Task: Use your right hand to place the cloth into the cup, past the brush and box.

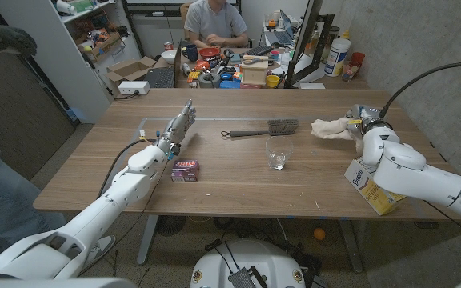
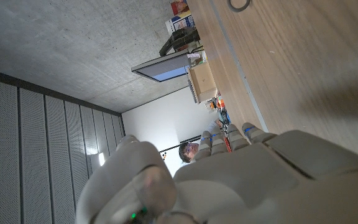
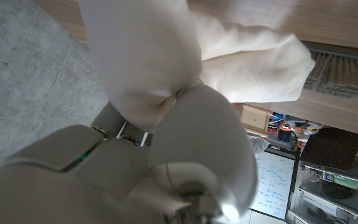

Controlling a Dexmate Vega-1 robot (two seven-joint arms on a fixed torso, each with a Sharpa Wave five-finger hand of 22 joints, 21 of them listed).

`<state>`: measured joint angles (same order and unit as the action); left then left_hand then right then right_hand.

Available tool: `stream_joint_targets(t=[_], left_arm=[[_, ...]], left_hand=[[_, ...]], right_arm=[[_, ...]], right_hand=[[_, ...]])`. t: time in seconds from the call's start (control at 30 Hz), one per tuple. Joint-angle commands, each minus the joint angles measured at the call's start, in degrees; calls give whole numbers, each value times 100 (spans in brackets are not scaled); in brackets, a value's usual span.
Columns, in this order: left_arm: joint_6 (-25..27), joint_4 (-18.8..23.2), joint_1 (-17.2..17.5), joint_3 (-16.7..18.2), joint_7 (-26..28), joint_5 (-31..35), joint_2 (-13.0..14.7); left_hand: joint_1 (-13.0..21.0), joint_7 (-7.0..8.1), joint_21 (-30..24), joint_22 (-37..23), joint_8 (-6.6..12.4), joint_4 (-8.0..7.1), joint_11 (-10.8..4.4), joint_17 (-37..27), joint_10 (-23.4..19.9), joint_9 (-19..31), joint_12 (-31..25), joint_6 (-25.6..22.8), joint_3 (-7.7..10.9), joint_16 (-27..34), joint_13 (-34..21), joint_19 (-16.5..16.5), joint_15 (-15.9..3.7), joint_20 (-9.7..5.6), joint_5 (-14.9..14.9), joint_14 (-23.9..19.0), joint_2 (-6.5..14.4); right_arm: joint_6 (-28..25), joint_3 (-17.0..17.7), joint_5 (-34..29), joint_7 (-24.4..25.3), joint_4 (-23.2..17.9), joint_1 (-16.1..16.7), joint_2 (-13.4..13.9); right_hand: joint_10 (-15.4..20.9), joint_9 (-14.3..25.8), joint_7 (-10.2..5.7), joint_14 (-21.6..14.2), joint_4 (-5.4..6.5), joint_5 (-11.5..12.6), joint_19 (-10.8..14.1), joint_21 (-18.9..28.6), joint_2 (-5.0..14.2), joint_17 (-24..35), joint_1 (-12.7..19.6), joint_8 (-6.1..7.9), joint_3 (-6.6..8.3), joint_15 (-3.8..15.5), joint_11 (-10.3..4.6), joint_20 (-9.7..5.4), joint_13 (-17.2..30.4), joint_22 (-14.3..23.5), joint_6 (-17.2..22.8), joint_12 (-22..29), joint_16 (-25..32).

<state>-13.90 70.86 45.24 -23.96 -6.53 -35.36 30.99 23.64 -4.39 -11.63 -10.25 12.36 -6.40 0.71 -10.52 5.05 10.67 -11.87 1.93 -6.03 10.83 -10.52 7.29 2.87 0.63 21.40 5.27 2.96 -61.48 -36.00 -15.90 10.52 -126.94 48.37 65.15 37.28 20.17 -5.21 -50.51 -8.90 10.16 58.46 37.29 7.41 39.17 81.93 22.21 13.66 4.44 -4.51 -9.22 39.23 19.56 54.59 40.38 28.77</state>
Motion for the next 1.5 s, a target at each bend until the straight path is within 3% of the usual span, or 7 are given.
stream_joint_targets(t=[0.03,0.27,0.67,0.97,1.5], left_arm=[[-65,-217,-147,-65,-149,5,-123],[-129,-397,-219,-85,-247,-12,-198],[-192,-626,-370,-114,-392,-5,-266],[-226,-797,-477,-152,-506,4,-330],[-202,-804,-520,-163,-562,17,-317]], left_hand=[[8,-36,-24,-26,15,-17,1,-18,15,17,-1,-34,-54,20,-28,28,-13,35,27,-27,64],[11,-31,-24,-26,10,-16,2,-18,13,17,0,-39,-61,20,-28,27,-11,30,27,-30,67],[15,-30,-21,-27,-1,-16,14,-18,13,18,4,-38,-75,17,-29,33,-11,31,25,-27,73],[19,-34,-21,-27,-9,-15,0,-19,16,18,8,-44,-88,15,-29,32,-15,28,24,-29,79],[26,-27,-20,-27,-21,-13,8,-19,13,18,11,-46,-106,14,-29,33,-14,33,24,-29,86]], right_arm=[[-423,-136,-420,-96,-944,-22,276],[-564,-483,-1072,4,-1357,16,333],[-789,-1169,-2268,-436,-1765,-107,159],[-427,-1030,-2628,-763,-2003,117,-4],[654,-346,-2776,-1018,-2146,667,-417]], right_hand=[[84,1,21,-282,4,33,-64,90,10,34,106,-36,-28,902,-6,-392,194,42,84,72,-44],[124,-30,21,-315,7,36,-113,187,-4,51,115,-60,-38,899,-4,-391,288,82,156,97,-77],[135,-92,19,-361,10,46,-211,330,-30,73,105,-109,-51,900,22,-393,378,135,255,66,-132],[212,-143,32,-401,11,55,-260,433,-51,83,94,-142,-57,898,42,-390,339,170,331,10,-167],[359,-187,45,-455,30,65,-346,609,-43,93,50,-206,-60,892,42,-393,273,221,369,-84,-232]])
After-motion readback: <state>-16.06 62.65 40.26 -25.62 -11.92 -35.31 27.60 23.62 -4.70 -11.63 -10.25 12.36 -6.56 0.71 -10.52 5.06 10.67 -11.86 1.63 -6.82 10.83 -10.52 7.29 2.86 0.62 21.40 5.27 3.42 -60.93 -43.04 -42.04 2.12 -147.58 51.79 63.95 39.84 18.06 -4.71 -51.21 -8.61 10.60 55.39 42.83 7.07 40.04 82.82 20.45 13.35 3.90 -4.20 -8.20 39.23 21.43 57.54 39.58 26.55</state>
